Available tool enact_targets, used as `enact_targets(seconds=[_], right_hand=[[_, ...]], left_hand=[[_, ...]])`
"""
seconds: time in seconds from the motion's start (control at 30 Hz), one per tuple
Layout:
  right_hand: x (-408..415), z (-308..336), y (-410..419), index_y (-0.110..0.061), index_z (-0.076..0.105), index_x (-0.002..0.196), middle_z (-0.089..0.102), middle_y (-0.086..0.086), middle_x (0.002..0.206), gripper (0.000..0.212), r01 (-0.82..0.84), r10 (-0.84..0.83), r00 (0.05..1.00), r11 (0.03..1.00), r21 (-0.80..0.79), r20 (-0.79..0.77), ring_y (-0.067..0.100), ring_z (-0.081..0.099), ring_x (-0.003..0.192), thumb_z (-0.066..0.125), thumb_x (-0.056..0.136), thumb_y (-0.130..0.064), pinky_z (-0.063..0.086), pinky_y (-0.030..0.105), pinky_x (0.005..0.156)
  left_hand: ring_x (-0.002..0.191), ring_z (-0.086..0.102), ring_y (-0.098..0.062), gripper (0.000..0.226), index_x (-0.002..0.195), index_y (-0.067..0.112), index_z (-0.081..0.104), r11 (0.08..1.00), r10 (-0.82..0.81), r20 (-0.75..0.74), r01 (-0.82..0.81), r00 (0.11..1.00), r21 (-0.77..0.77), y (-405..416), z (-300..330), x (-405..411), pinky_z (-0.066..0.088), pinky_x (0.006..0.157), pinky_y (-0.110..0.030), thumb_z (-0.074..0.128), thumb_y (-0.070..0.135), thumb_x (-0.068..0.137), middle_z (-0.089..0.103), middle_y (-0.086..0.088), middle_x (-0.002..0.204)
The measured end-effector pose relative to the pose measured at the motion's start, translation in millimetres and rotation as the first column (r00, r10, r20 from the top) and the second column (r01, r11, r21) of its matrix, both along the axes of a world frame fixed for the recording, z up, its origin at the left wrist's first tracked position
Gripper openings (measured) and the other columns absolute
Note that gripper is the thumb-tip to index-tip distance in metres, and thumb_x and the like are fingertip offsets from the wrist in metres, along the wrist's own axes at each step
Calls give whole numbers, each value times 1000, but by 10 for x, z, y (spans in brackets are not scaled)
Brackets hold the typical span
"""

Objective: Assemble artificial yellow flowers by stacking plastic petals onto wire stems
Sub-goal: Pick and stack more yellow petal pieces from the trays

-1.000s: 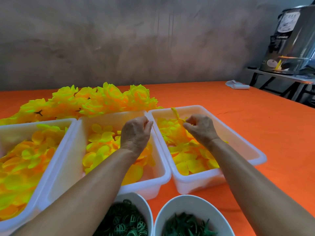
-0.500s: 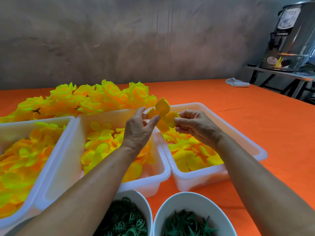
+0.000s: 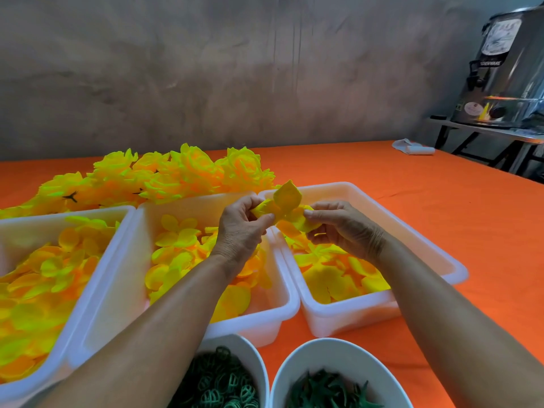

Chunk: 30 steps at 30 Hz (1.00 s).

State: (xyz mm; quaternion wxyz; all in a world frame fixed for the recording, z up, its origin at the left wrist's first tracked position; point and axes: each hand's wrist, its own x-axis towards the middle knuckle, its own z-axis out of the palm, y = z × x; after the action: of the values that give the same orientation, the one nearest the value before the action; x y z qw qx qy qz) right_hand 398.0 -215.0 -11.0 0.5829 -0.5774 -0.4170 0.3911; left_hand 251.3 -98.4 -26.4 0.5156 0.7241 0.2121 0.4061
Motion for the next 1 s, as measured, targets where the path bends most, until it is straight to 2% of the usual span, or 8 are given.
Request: enact_targets(seconds=[0.13, 0.27, 0.43, 0.53, 0.63, 0.7, 0.83, 1.0], right_hand=[[6, -37, 7, -9, 69, 84, 69, 2, 70, 7, 99, -101, 985, 995, 20, 139, 11, 62, 62, 62, 82, -9, 48, 20, 61], [-6, -57, 19, 0, 66, 77, 63, 3, 61, 4, 172, -192, 960, 979, 113, 205, 7, 57, 51, 64, 81, 2, 47, 18, 52], [-18, -69, 34, -3, 58, 63, 57, 0, 53, 18, 216, -246, 938, 966, 143, 246, 5, 50, 46, 71, 74, 1, 40, 17, 47], [-19, -80, 46, -5, 55, 60, 55, -5, 49, 23, 227, -265, 933, 958, 173, 244, 2, 47, 43, 74, 72, 0, 37, 15, 43], [7, -83, 65, -10, 50, 57, 51, -2, 50, 31, 319, -370, 907, 916, 244, 203, 3, 45, 43, 76, 70, -1, 36, 17, 43], [0, -77, 85, -14, 49, 55, 51, -8, 47, 34, 362, -420, 888, 890, 277, 187, 1, 44, 42, 77, 70, 0, 36, 15, 43], [-109, 19, 93, -9, 52, 57, 49, -11, 47, 30, 243, -332, 912, 910, 337, 240, -2, 41, 43, 76, 70, 2, 35, 12, 44], [-235, 85, 91, -3, 64, 71, 49, 2, 68, 13, 87, -189, 892, 963, 254, 411, 6, 43, 65, 76, 71, 1, 37, 18, 57]], left_hand=[[59, 49, -19, 22, 79, 20, 58, 1000, 29, 22, -29, 999, 6, 11, 3, 7, 40, 44, -20, 66, 0, 82, 54, -15, 72], [65, 49, -20, 19, 79, 18, 58, 998, 31, 2, -31, 1000, 54, 11, -11, 9, 42, 54, -29, 66, 1, 81, 54, -14, 73], [65, 47, -22, 14, 88, -3, 61, 995, -2, -3, 2, 1000, 95, 7, -36, 39, 40, 57, -33, 70, 2, 80, 52, -15, 71], [67, 52, -24, 16, 91, 4, 61, 993, 7, -11, -6, 1000, 117, 1, -30, 44, 45, 57, -32, 72, 5, 80, 56, -13, 73], [69, 56, -13, 30, 100, 16, 55, 956, 212, -47, -198, 976, 217, 2, -15, 38, 48, 61, -23, 76, 19, 78, 58, 0, 81], [64, 54, -7, 27, 92, 13, 58, 932, 260, -20, -245, 965, 268, -29, 7, 24, 46, 60, -19, 77, 25, 77, 59, 3, 75], [54, 59, -15, 30, 83, 8, 65, 993, -62, -97, 72, 993, 97, -172, 23, 41, 47, 52, -24, 72, 37, 77, 69, -9, 73], [50, 62, -16, 31, 80, 0, 62, 997, -39, -2, 39, 999, -73, -106, 44, 6, 44, 44, -21, 65, 31, 86, 68, -14, 70]])
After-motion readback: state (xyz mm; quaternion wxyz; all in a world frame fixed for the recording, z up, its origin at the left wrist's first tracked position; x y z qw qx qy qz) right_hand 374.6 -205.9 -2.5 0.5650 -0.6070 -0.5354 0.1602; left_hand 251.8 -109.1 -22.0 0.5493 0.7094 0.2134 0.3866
